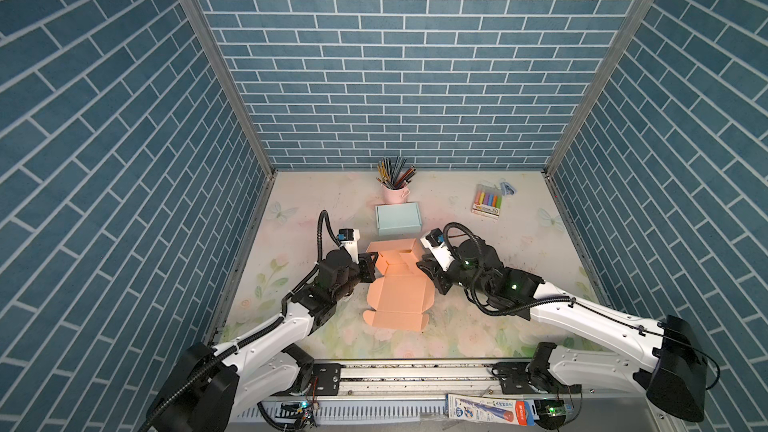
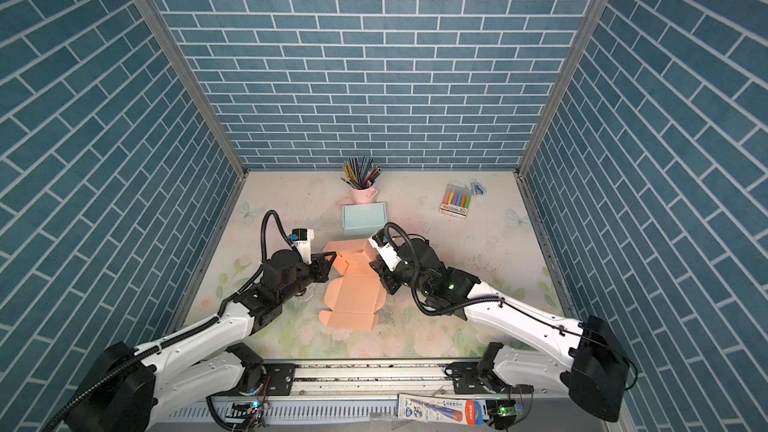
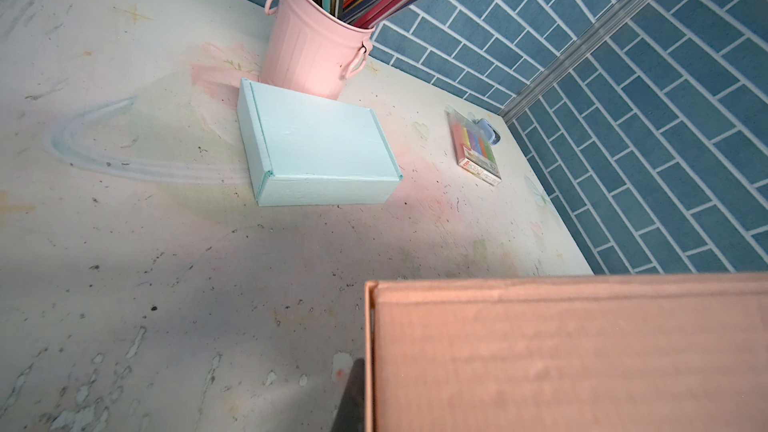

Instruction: Fold the paper box

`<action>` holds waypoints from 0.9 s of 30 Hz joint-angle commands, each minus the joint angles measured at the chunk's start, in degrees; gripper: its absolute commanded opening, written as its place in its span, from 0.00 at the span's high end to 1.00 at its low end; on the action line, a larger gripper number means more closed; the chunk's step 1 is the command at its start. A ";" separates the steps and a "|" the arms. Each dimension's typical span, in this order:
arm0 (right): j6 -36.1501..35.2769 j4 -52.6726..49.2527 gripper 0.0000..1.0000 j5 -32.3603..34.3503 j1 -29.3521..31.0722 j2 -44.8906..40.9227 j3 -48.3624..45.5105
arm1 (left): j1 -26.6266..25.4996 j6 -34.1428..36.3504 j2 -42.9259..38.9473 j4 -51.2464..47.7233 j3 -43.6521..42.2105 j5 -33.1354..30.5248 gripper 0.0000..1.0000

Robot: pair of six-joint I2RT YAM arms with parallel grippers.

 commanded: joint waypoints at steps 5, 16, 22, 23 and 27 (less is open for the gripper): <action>2.01 -3.44 0.69 17.34 5.54 5.22 6.12 | -0.04 0.00 -1.09 0.15 1.17 0.04 1.00; 6.26 -20.35 0.67 45.83 14.30 20.73 21.25 | -0.11 -0.79 -0.16 1.56 1.35 0.04 1.00; 8.56 -27.74 0.74 53.56 16.04 26.56 27.95 | -0.13 -0.92 0.54 2.12 1.25 0.09 1.00; 8.55 -27.77 0.75 53.98 16.11 26.91 28.39 | -0.09 -0.97 0.65 2.30 1.26 0.17 1.00; 8.72 -28.24 0.86 56.21 16.31 27.95 29.67 | -0.16 -1.05 0.99 2.64 1.20 0.04 1.00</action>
